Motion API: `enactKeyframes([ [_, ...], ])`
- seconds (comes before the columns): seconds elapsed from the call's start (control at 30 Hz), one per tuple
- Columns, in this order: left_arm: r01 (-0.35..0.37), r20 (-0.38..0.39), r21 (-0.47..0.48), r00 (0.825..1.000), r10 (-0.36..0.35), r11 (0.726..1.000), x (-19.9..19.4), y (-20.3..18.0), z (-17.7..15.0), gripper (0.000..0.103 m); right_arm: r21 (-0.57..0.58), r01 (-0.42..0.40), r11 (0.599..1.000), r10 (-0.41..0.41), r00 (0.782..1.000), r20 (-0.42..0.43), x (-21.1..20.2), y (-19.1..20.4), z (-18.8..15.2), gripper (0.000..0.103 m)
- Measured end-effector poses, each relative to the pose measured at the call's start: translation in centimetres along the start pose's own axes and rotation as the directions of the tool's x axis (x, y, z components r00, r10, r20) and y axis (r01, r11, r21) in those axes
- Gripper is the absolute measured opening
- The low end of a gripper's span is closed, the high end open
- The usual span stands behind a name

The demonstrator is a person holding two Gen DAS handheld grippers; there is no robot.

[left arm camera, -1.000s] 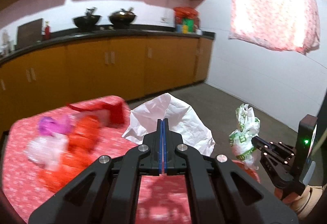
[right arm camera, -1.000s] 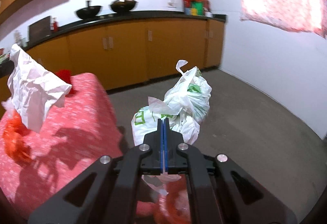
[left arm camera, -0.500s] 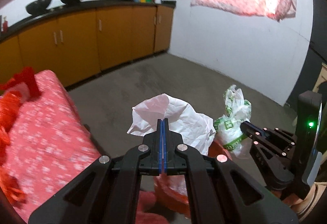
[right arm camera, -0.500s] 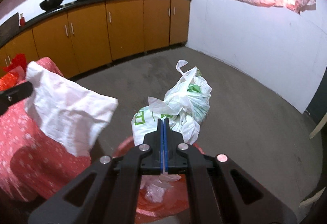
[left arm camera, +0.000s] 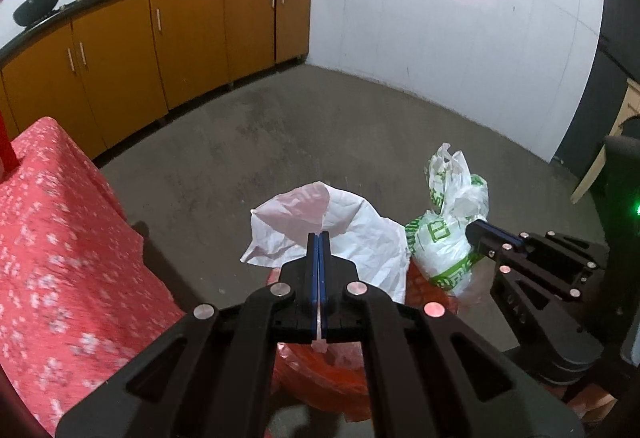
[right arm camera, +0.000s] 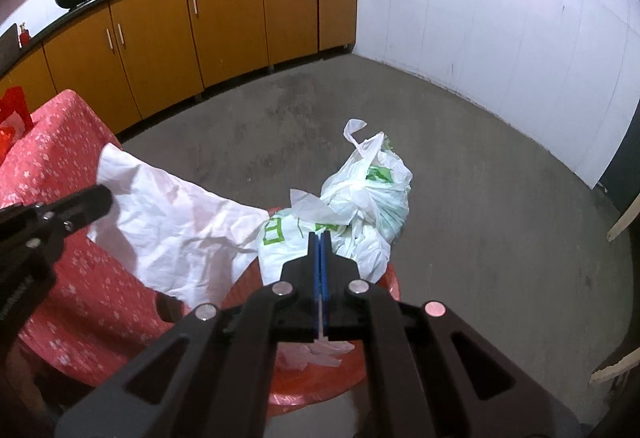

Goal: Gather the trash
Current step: 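Carry both items to the orange basket and release them inside, then move both open grippers back over the table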

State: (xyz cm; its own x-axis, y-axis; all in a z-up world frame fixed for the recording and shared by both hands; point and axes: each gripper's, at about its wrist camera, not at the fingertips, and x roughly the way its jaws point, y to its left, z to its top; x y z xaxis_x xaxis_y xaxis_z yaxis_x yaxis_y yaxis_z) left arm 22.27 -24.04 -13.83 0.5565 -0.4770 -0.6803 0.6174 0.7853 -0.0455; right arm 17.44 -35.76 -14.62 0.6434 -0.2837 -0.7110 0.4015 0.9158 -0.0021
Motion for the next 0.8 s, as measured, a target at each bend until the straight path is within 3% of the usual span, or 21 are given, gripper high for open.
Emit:
enactKeyframes([
  [0.63, 0.017, -0.013, 0.023, 1.0, -0.016, 1.0, 2.0, -1.1, -0.4, 0.0, 0.004, -0.031, 1.0, 0.031, 0.999, -0.008, 0.1, -0.7, -0.4, 0.003],
  [0.8, 0.006, 0.0, -0.003, 1.0, -0.006, 1.0, 1.6, -0.3, -0.2, 0.0, 0.004, -0.031, 1.0, 0.031, 1.0, -0.007, 0.0, -0.6, -0.4, 0.013],
])
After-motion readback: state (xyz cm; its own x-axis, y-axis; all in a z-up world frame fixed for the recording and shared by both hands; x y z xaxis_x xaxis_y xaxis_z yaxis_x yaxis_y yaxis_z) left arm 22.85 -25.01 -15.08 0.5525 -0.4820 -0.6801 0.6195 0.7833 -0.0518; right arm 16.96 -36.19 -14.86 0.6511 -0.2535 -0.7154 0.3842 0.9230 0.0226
